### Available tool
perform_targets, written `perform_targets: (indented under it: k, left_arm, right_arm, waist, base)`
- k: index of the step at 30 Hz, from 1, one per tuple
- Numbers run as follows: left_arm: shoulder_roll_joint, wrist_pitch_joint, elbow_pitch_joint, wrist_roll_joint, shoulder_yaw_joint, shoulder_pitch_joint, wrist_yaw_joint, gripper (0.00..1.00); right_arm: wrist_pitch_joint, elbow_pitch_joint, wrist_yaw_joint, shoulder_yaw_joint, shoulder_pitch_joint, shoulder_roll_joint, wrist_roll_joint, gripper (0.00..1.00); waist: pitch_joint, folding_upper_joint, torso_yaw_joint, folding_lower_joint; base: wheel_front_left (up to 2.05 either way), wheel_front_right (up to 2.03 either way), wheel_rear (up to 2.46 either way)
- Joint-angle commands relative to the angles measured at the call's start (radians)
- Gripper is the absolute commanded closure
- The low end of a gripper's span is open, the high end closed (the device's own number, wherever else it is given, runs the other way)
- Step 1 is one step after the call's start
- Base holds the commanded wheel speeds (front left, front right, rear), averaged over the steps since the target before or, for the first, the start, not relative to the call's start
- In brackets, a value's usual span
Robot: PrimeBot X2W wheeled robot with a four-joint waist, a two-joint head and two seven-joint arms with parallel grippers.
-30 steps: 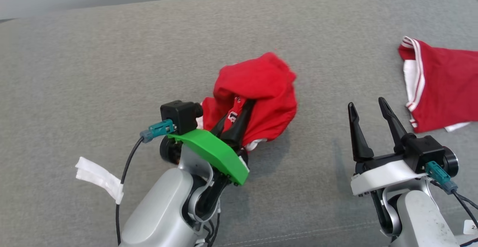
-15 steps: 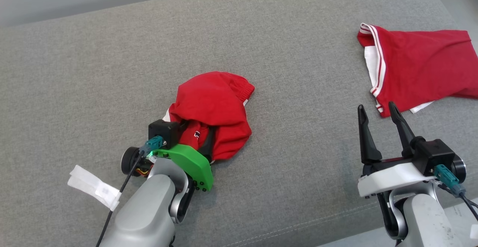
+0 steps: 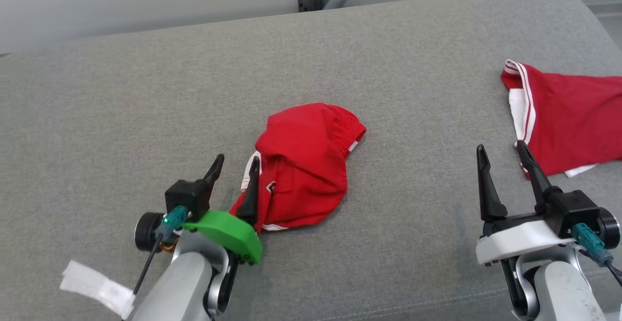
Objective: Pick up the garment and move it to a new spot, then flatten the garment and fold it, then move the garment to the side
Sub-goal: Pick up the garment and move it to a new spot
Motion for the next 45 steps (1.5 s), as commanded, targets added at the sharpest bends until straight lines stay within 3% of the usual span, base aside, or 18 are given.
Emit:
perform_targets:
  k: [1,10,15,19,22,25,35,45]
  left_arm:
    - [0.01,-0.002,-0.021,0.014,0.012,0.037,0.008,0.0]
    - [0.069,-0.002,-0.223,0.12,0.151,0.249,0.05,0.0]
    - [0.062,-0.002,-0.311,0.192,0.245,0.359,0.067,0.0]
    - [0.043,-0.002,-0.342,0.233,0.309,0.416,0.039,0.0]
    - [0.029,-0.002,-0.347,0.276,0.353,0.451,-0.017,0.0]
    - [0.016,-0.003,-0.342,0.293,0.391,0.463,-0.045,0.0]
    - [-0.008,-0.003,-0.312,0.345,0.51,0.458,-0.107,0.0]
    - [-0.028,-0.003,-0.293,0.382,0.55,0.424,-0.148,0.0]
  right_arm:
    - [0.0,-0.004,-0.002,-0.006,0.015,-0.001,-0.006,0.0]
    - [0.0,-0.013,-0.002,-0.04,0.055,-0.001,-0.052,0.0]
    - [0.0,-0.015,-0.002,-0.053,0.074,-0.007,-0.085,0.0]
    - [0.0,-0.005,-0.002,-0.056,0.094,-0.016,-0.097,0.0]
    - [0.0,0.01,-0.002,-0.051,0.113,-0.018,-0.102,0.0]
    - [0.0,0.021,-0.002,-0.044,0.128,-0.017,-0.106,0.0]
    - [0.0,0.074,-0.002,0.023,0.149,-0.005,-0.095,0.0]
    - [0.0,0.09,-0.002,0.043,0.132,-0.001,-0.088,0.0]
  waist:
    - [-0.04,0.0107,0.047,0.0]
    - [-0.077,0.0107,0.126,0.0]
    - [-0.088,0.0107,0.154,0.0]
    - [-0.1,0.0107,0.174,0.0]
    - [-0.122,0.0107,0.188,0.0]
    - [-0.137,0.0107,0.19,0.0]
    - [-0.159,0.0107,0.18,0.0]
    - [-0.161,0.0107,0.169,0.0]
  base:
    - [0.0,0.0,0.0]
    - [0.0,0.0,0.0]
    - [0.0,0.0,0.0]
    - [0.0,0.0,0.0]
    - [0.0,0.0,0.0]
    - [0.0,0.0,0.0]
    - [0.0,0.0,0.0]
    - [0.0,0.0,0.0]
